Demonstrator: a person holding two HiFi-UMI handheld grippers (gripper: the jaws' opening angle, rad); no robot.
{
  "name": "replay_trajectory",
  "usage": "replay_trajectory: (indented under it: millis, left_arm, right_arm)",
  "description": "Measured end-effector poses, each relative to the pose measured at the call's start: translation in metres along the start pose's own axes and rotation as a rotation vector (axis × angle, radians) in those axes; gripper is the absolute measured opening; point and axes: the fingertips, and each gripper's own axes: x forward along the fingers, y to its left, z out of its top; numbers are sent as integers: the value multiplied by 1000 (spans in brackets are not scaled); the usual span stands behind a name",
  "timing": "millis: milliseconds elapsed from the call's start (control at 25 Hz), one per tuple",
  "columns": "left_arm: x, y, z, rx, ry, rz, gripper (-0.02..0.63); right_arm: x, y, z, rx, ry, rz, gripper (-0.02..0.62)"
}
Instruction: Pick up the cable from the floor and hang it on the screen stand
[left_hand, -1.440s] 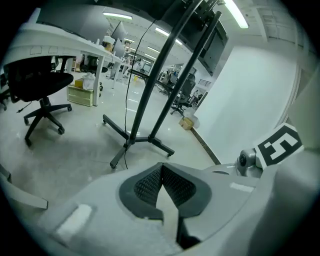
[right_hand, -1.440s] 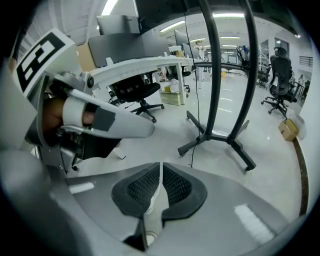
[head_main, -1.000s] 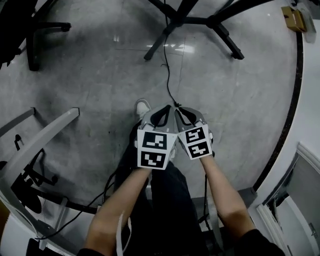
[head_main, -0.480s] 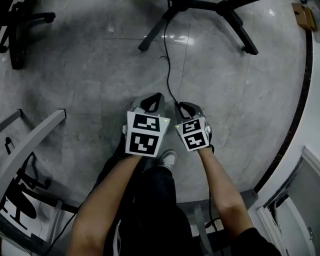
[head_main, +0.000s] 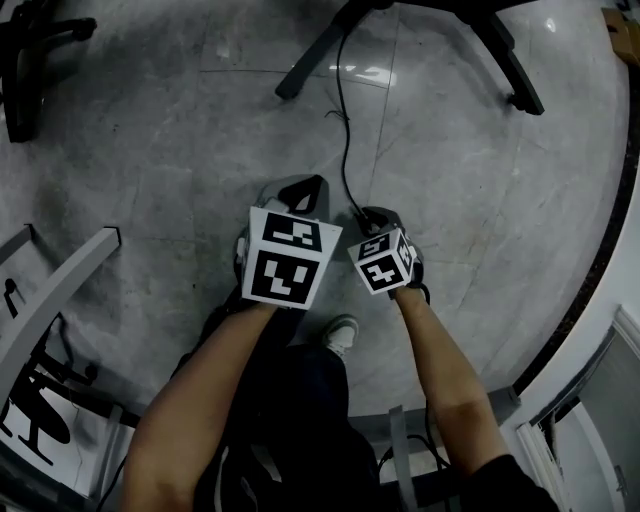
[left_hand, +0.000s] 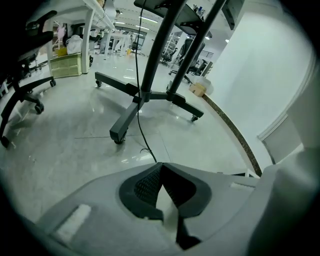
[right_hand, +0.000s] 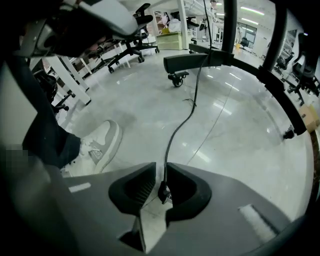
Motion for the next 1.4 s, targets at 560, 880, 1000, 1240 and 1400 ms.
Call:
replay_trajectory:
  millis: [560, 880, 1000, 1240, 1400]
  left_arm:
    - [24, 10, 25, 70, -9, -23, -2]
    - [20, 20, 27, 79, -17, -23, -2]
    - [18, 26, 23, 70, -13, -15, -2]
    - [3, 33, 35, 9, -74, 17, -2]
    - [-22, 39, 46, -83, -153, 65, -2]
  right_arm:
    - [53, -4, -16, -74, 96, 11, 66]
    - [60, -4, -20, -75, 159, -18, 55]
    - [61, -5, -18, -83, 189, -5, 26]
    - [47, -5, -5, -117, 134, -34, 12]
    - [14, 1, 15, -150, 75, -54, 11]
